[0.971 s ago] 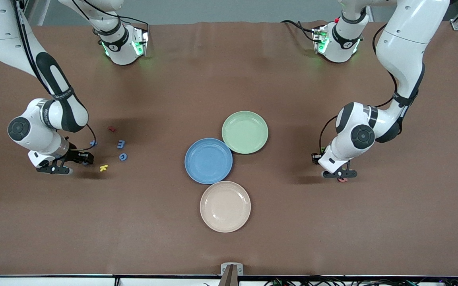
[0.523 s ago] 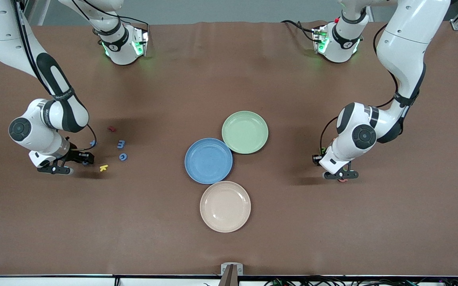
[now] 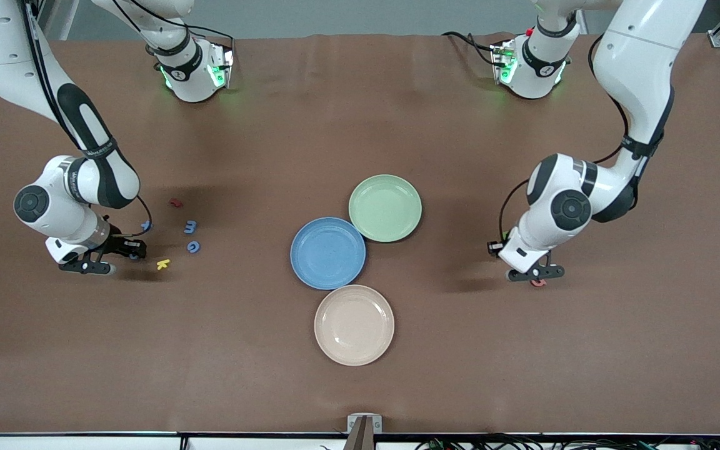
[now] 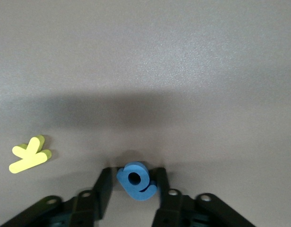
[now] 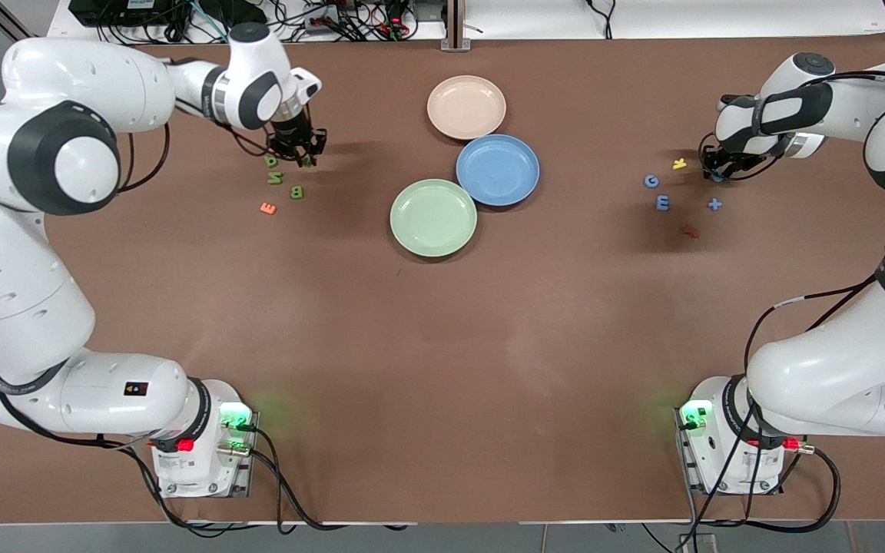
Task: Sort letters by color into matching plates
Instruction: 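Place the green n on the green plate while the right gripper carries the blue d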
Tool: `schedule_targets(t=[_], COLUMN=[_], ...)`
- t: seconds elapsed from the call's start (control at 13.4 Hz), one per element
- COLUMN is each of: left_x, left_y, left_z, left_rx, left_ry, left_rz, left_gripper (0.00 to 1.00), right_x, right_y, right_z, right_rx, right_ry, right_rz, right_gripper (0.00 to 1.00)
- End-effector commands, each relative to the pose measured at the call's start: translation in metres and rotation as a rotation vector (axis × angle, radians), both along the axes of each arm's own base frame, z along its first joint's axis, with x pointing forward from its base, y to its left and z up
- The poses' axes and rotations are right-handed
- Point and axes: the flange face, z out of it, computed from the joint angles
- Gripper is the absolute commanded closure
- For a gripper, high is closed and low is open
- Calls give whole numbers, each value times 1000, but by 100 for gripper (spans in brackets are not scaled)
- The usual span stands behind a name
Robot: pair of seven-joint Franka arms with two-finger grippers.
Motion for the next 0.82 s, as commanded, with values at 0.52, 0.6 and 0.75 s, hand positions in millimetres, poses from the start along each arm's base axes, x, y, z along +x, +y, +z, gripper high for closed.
schedule_targets(t=[0.52,0.6,0.75], left_x=[-119,-137,-163], left_y=[-209,-228,-253], left_z=[42,39,27], left_rx=[25,32,41], left_ry=[74,80,95], left_rz=[114,108,109], left_gripper=[78,78,78], right_x=[12,14,19], right_y=[-4,-3,2], right_z=[11,14,30], right_rx=[-3,-4,3], right_ry=[-26,-30,-2], right_rz=[21,21,23], right_gripper=[97,97,98])
